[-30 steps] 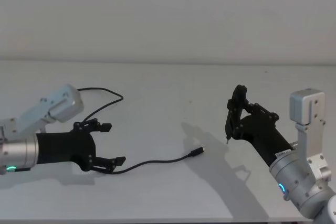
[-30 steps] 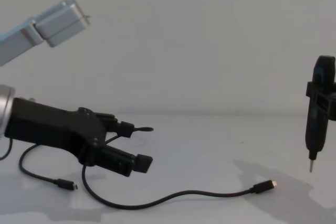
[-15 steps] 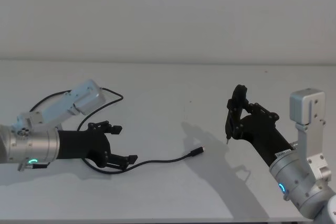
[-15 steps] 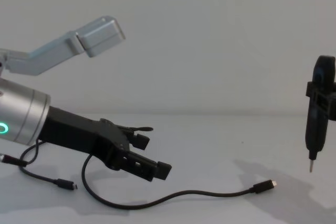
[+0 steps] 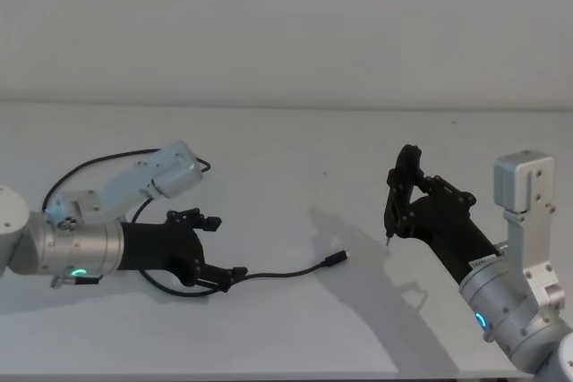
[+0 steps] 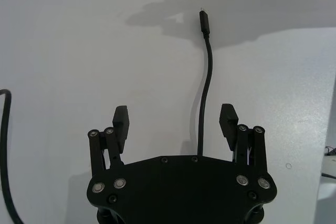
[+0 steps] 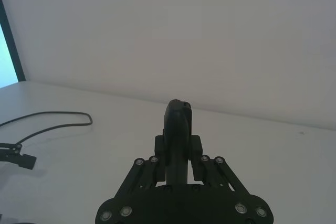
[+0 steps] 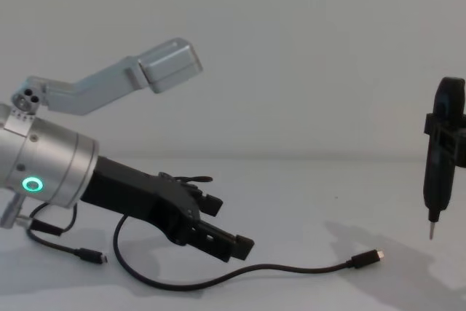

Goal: Pick up the data cable with the one hand.

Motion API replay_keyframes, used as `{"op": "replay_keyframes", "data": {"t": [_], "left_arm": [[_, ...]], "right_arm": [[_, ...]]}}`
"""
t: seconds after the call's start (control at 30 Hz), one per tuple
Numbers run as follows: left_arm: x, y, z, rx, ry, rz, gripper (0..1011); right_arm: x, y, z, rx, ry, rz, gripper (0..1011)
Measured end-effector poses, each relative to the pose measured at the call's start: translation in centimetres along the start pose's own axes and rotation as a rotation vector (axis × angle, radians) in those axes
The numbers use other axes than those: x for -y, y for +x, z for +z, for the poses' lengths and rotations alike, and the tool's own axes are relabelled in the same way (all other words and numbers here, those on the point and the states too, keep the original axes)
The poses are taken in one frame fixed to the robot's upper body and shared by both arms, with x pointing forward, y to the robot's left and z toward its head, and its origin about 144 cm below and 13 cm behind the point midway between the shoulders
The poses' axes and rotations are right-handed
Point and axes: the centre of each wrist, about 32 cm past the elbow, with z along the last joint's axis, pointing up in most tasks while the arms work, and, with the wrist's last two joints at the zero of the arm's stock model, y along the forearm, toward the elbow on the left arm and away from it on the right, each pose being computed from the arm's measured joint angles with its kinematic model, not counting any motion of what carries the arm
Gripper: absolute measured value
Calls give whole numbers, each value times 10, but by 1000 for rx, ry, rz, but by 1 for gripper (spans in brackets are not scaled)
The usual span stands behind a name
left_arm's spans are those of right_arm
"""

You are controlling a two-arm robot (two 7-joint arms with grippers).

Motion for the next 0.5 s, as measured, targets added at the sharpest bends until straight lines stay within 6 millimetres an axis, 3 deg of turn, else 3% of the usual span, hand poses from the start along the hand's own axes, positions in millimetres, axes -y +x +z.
{"op": "replay_keyframes", "data": {"t": [0.5], "left_arm": [[20, -2, 0, 27, 30, -2, 1004]], "right_arm": [[0, 0, 0, 0, 0, 0, 275]]}}
